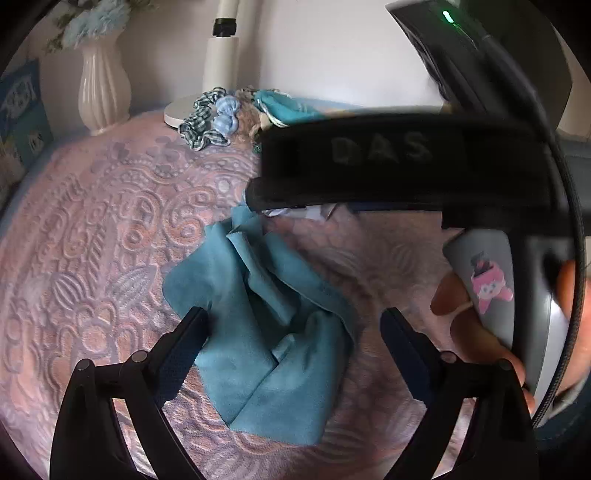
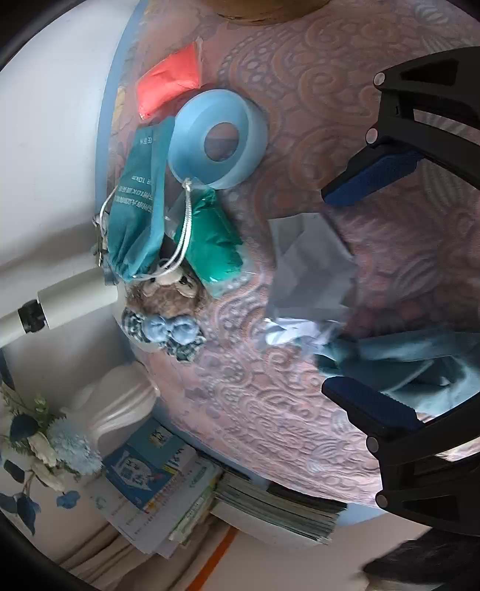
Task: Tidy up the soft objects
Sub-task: 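Move both grippers back over the bedspread toward the teal cloth and tissue, then grasp the teal cloth with the left gripper while the right grasps the white tissue, then carry the cloth and tissue to the brown tray and open both grippers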
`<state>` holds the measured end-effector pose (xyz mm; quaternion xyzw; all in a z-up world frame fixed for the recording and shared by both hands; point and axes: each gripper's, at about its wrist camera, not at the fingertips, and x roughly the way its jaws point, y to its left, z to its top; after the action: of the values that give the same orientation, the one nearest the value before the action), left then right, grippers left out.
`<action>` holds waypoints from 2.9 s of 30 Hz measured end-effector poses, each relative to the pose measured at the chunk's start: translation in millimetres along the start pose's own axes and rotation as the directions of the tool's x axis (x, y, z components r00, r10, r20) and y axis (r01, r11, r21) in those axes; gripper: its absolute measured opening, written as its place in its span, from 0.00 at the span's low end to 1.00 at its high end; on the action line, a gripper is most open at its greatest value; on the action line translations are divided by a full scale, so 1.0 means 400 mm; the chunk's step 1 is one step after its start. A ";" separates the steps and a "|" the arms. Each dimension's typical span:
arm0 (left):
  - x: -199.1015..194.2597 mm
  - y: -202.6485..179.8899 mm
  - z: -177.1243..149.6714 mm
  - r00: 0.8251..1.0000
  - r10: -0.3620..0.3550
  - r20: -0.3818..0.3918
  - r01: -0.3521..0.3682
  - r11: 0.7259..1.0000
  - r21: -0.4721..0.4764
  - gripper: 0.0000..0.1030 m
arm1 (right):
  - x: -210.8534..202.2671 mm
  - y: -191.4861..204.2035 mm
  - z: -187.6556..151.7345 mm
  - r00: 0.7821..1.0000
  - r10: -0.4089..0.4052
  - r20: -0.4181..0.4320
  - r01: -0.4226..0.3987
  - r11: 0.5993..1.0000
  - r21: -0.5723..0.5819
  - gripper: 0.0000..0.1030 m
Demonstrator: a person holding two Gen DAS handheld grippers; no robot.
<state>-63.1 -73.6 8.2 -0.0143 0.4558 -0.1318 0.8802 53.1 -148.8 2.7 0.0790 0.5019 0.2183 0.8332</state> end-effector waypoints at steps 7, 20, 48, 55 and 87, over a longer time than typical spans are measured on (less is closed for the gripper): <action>-0.001 -0.011 -0.003 0.998 0.059 0.018 -0.059 0.998 0.010 0.63 | -0.005 0.003 0.002 0.998 -0.039 0.045 0.041 0.999 -0.028 0.59; -0.022 0.009 -0.010 0.998 0.021 0.060 -0.019 0.999 -0.038 0.10 | -0.089 -0.021 -0.051 0.992 -0.045 0.118 0.048 0.999 -0.025 0.53; -0.092 -0.171 0.148 0.973 -0.139 0.181 0.110 0.980 0.164 0.10 | -0.422 -0.227 -0.202 0.955 -0.171 0.242 0.151 0.984 0.100 0.53; -0.096 -0.314 0.213 0.948 -0.277 0.157 0.225 0.931 0.286 0.10 | -0.561 -0.294 -0.192 0.918 -0.207 0.339 0.156 0.973 0.171 0.54; -0.009 -0.742 0.512 0.880 -0.457 0.131 0.382 0.844 0.375 0.10 | -0.853 -0.665 -0.040 0.770 -0.463 0.440 0.206 0.832 0.514 0.54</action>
<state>35.0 -378.6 173.9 0.0230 0.3138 -0.3959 0.8627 -21.8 -538.8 175.4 0.2295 0.2838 -0.0883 0.9268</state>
